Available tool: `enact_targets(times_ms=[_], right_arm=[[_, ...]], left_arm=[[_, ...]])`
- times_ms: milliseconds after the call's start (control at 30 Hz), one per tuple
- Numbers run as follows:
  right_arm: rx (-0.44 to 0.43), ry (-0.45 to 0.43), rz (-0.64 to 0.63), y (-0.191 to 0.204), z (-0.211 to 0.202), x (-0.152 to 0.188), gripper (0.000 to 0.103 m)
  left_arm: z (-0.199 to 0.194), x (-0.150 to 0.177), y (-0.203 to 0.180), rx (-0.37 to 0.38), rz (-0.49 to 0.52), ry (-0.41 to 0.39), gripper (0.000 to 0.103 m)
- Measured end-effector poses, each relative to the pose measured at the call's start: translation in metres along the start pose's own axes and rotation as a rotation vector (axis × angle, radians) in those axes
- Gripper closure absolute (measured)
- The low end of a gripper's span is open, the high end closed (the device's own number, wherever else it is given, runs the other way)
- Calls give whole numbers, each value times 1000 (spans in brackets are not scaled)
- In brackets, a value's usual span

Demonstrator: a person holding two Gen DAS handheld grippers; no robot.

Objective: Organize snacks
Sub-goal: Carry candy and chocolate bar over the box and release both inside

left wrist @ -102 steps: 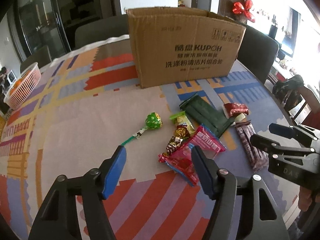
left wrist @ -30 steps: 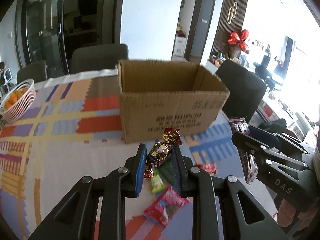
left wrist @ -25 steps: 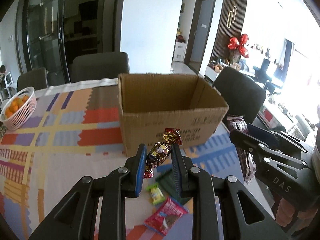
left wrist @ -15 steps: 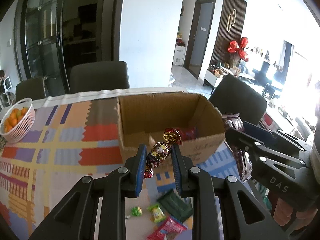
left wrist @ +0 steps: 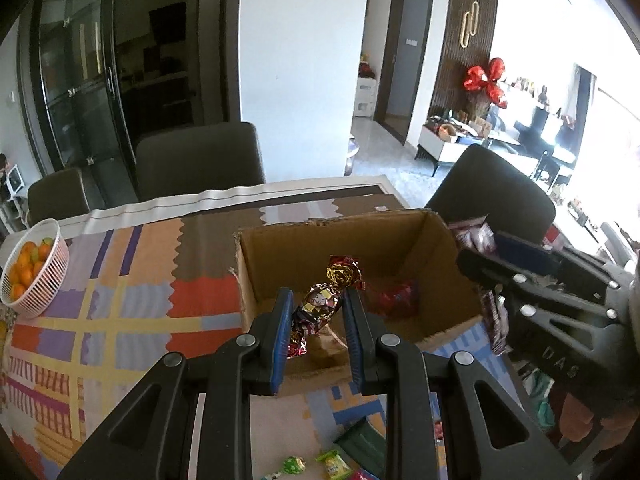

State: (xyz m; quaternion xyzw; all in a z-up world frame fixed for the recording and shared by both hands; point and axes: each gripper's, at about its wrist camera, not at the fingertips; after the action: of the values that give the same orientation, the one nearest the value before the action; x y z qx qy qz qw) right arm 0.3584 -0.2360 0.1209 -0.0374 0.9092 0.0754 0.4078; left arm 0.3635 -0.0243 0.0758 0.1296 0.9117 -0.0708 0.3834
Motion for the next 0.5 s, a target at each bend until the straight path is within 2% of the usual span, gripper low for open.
enact_targets(times_ms=[167,200,233,300,367,500], right_arm=[[19,8,-14,-2,14,-14,64],[21,8,-13,-2,16,-16,64],[25,8,-13,-1,20,-18,59],[60,14,-12,-2,26,-21,51],[82,15,-12,-4,27,-20,49],[61,25,-20,-6,18,-11,49]], left_arm=[[12,-10,3,-3,-19,20,77],[14,-12,4,-8,-31,25,74],[15,-13,6,-20,-49,36,63],[13,-13,7,-39,-56,25,53],[7,-11,5,-73,-37,10,53],[-11,3,0,-112,-2,-18,47]])
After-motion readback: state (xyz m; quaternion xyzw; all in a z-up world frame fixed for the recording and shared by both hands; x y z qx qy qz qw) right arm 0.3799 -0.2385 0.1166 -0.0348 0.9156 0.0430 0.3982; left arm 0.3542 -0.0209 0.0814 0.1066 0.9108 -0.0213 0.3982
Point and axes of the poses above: each gripper's, at about its wrist camera, not at the fingertips, and z roughly the way its jaws point, y to its left, x to its underside, and after that the axes turned 4 degrees about z, right-handed
